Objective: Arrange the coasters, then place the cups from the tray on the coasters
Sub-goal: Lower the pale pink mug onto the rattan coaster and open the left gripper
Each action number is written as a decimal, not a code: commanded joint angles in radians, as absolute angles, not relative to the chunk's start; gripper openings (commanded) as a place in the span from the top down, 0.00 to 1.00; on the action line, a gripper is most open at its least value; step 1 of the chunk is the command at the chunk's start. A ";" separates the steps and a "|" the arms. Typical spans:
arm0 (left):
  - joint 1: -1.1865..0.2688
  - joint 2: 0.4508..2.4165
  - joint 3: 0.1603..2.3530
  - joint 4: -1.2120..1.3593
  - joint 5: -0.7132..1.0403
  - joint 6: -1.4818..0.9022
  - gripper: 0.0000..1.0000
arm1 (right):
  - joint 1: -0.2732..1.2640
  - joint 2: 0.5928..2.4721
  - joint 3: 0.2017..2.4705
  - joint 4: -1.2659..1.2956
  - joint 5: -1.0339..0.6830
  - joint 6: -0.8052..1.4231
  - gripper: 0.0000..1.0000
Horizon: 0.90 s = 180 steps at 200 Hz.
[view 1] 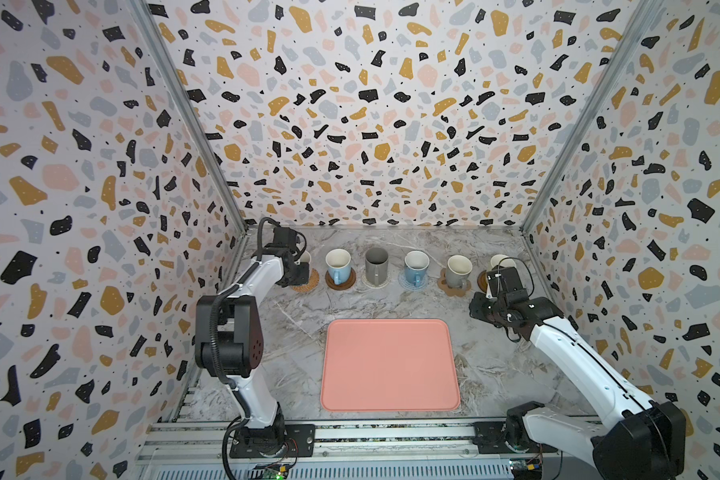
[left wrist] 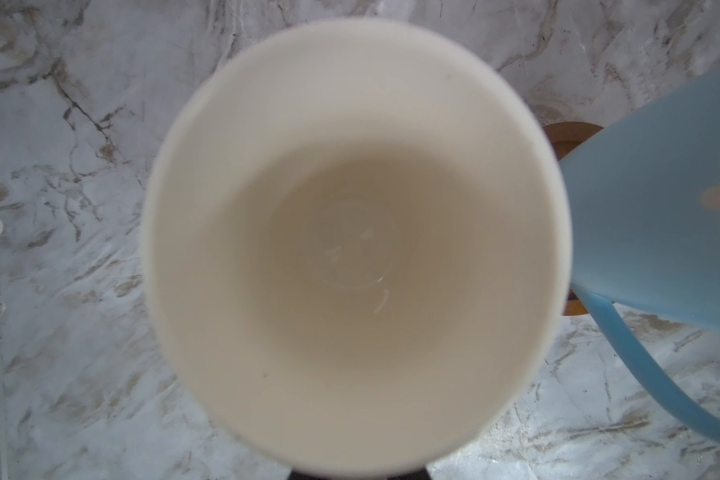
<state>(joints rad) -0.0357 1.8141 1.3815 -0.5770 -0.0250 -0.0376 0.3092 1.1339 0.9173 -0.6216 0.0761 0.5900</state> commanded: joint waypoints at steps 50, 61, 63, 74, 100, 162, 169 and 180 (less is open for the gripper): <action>-0.023 1.828 1.441 -0.559 -0.014 -0.005 0.93 | 0.302 1.118 0.927 -0.644 0.089 0.600 0.60; -0.021 1.830 1.443 -0.560 -0.011 -0.004 0.93 | 0.302 1.121 0.927 -0.642 0.088 0.600 0.60; -0.021 1.830 1.445 -0.560 -0.010 -0.003 0.93 | 0.302 1.121 0.927 -0.641 0.088 0.600 0.60; -0.021 1.833 1.449 -0.562 -0.005 -0.002 0.93 | 0.302 1.126 0.928 -0.640 0.087 0.600 0.60; -0.021 1.845 1.459 -0.569 -0.005 0.001 0.93 | 0.301 1.134 0.931 -0.638 0.084 0.598 0.60; -0.017 1.863 1.456 -0.568 0.002 0.004 0.93 | 0.301 1.134 0.925 -0.643 0.084 0.598 0.60; -0.017 1.865 1.455 -0.567 0.002 0.005 0.93 | 0.300 1.129 0.923 -0.644 0.085 0.600 0.60; -0.017 1.867 1.452 -0.565 0.003 0.005 0.93 | 0.301 1.128 0.919 -0.643 0.085 0.601 0.60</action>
<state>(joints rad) -0.0261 1.8641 1.4147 -0.6029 -0.0109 -0.0105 0.3046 1.1381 0.9173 -0.6216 0.0757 0.5938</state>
